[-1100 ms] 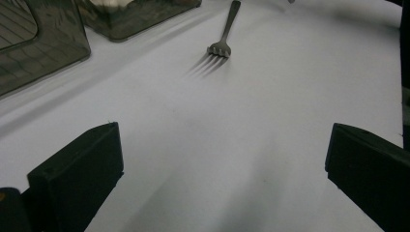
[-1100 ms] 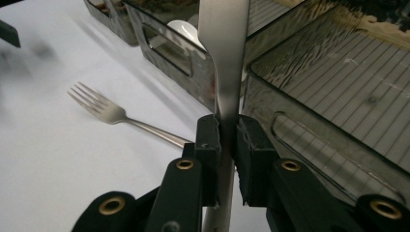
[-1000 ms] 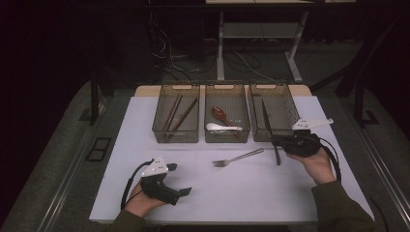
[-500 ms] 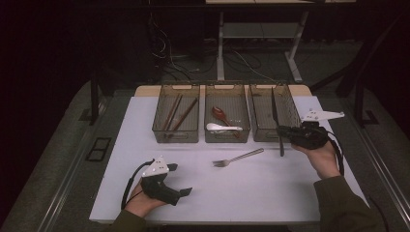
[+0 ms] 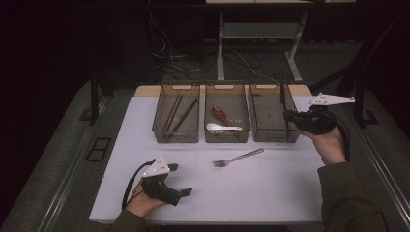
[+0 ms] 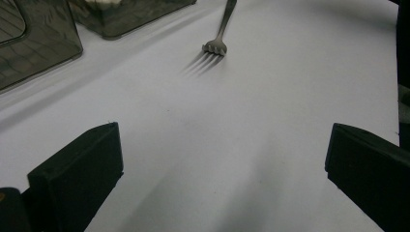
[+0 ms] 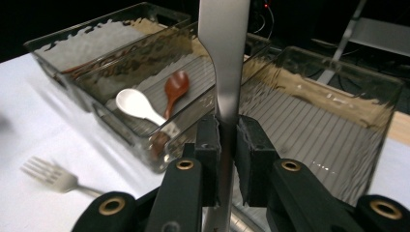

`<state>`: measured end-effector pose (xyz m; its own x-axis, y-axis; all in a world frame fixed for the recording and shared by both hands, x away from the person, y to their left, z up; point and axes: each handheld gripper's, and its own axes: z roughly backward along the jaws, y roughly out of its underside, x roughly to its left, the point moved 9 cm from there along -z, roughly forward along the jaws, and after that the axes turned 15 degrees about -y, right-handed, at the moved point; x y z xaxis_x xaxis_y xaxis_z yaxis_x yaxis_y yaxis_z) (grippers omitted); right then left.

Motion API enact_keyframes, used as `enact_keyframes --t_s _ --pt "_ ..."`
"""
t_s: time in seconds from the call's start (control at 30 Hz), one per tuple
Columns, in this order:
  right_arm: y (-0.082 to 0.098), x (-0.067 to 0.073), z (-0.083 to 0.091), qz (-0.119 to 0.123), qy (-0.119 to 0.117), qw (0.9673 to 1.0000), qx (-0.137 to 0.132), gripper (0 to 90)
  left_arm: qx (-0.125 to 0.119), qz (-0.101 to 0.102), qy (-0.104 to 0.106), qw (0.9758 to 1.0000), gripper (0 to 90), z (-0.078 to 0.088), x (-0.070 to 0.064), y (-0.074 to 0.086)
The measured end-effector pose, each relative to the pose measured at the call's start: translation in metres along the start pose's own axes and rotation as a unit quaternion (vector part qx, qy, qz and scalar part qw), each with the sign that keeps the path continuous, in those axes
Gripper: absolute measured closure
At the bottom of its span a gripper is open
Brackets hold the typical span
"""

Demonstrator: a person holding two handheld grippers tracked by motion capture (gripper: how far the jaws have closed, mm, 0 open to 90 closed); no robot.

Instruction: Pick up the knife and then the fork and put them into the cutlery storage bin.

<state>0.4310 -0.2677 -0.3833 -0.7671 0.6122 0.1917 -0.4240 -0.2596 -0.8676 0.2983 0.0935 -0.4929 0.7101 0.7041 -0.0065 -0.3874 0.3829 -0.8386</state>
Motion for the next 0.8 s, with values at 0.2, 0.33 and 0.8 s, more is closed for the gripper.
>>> enact_keyframes --t_s 0.2,0.33,0.8 --pt "-0.015 -0.016 -0.001 -0.004 0.020 0.9998 -0.003 79.8 -0.001 -0.001 0.000 1.0000 0.0 0.000 -0.001 0.000" --pt "-0.021 -0.027 -0.003 -0.006 0.033 0.9994 -0.003 79.8 -0.001 0.001 0.000 1.0000 0.0 0.000 -0.001 0.000" --pt "-0.025 -0.064 -0.021 -0.030 0.061 0.9976 0.016 79.8 -0.003 0.001 0.000 1.0000 0.0 0.001 0.000 0.000"
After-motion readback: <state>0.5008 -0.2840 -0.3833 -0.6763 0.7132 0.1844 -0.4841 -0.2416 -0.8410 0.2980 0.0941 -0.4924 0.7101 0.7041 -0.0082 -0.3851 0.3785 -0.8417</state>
